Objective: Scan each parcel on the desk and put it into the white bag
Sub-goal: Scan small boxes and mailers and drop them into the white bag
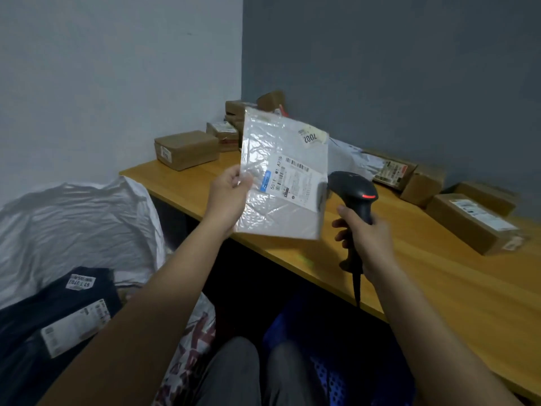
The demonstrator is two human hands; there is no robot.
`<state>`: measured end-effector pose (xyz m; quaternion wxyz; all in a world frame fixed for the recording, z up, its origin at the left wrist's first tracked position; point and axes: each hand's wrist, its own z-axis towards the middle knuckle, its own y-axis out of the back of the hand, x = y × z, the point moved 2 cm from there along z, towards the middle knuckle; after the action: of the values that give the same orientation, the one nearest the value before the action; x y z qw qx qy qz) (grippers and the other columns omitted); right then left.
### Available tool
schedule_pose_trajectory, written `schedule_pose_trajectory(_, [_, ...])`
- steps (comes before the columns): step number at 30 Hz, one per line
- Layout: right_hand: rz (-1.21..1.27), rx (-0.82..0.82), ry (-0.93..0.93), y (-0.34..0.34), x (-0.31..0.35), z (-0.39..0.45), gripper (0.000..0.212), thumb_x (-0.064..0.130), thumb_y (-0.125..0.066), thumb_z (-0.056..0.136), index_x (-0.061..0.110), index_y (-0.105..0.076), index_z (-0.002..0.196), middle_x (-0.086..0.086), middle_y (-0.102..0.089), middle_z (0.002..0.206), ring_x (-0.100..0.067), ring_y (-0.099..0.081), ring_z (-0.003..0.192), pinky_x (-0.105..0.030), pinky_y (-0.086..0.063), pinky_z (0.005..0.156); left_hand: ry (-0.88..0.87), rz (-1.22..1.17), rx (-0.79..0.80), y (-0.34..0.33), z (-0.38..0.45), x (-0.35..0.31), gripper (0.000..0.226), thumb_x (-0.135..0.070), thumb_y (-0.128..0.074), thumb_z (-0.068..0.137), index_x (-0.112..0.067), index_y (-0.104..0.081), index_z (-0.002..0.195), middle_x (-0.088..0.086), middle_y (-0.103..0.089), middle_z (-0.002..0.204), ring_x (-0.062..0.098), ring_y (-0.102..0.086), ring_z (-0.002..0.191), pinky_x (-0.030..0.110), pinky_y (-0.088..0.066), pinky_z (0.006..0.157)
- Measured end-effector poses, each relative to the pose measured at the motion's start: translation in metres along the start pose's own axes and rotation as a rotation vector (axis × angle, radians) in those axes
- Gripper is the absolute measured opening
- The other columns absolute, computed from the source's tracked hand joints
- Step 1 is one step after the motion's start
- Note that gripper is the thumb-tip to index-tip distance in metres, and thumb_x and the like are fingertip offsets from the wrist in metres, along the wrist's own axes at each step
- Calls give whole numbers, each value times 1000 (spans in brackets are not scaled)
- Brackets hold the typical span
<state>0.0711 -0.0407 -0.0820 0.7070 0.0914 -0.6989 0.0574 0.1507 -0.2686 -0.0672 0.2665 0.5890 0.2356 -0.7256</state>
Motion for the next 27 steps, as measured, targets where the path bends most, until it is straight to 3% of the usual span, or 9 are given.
schedule_pose_trajectory(4, [4,-37,-13,21,-8,-22,28,31,-68,89,3,-66,96,-1,-67,69,-7,-53,44,-29,-42,49,115,-17,136,-21,-21,17,17,-11,-53,97,-24,-64,96,8,-69,108,30,-67,101,52,-51,93])
schedule_pose_trajectory(9, [100,-57,-25,44,-26,-58,12,19,-67,90,8,-64,85,-7,-68,71,-13,-55,48,-24,-39,44,210,47,314,-46,-43,38,25,-3,-50,95,-23,-64,92,8,-71,97,25,-67,83,42,-53,83])
schedule_pose_trajectory(12, [91,-61,-39,58,-40,-77,12,19,-68,89,8,-65,86,-8,-70,73,-17,-58,54,-25,-42,47,204,169,403,-56,-55,51,28,-3,-48,95,-27,-64,92,6,-71,102,27,-67,90,46,-51,89])
schedule_pose_trajectory(15, [-5,-89,-36,67,-59,-87,14,23,-72,87,9,-68,85,-8,-72,75,-16,-58,55,-25,-43,47,137,299,403,-64,-63,57,26,-9,-47,97,-26,-64,105,-1,-68,104,28,-65,100,43,-50,93])
schedule_pose_trajectory(17, [-41,-128,-44,71,-70,-89,17,24,-72,86,8,-68,85,-9,-70,75,-17,-55,55,-27,-42,49,78,410,413,-67,-66,56,28,-12,-44,100,-20,-62,120,-3,-64,106,23,-62,102,35,-48,88])
schedule_pose_trajectory(21, [-62,-215,-35,75,-84,-86,25,24,-71,85,0,-65,89,-14,-63,74,-19,-52,57,-30,-42,52,-29,608,440,-66,-70,53,31,-15,-42,100,-18,-62,123,-1,-63,107,18,-59,97,27,-43,75])
schedule_pose_trajectory(27, [18,-217,-8,67,-91,-96,13,17,-68,89,4,-64,89,-10,-63,68,-12,-55,51,-22,-41,45,-57,500,309,-54,-75,61,25,-20,-43,102,-19,-60,120,-6,-60,108,13,-54,99,25,-38,72])
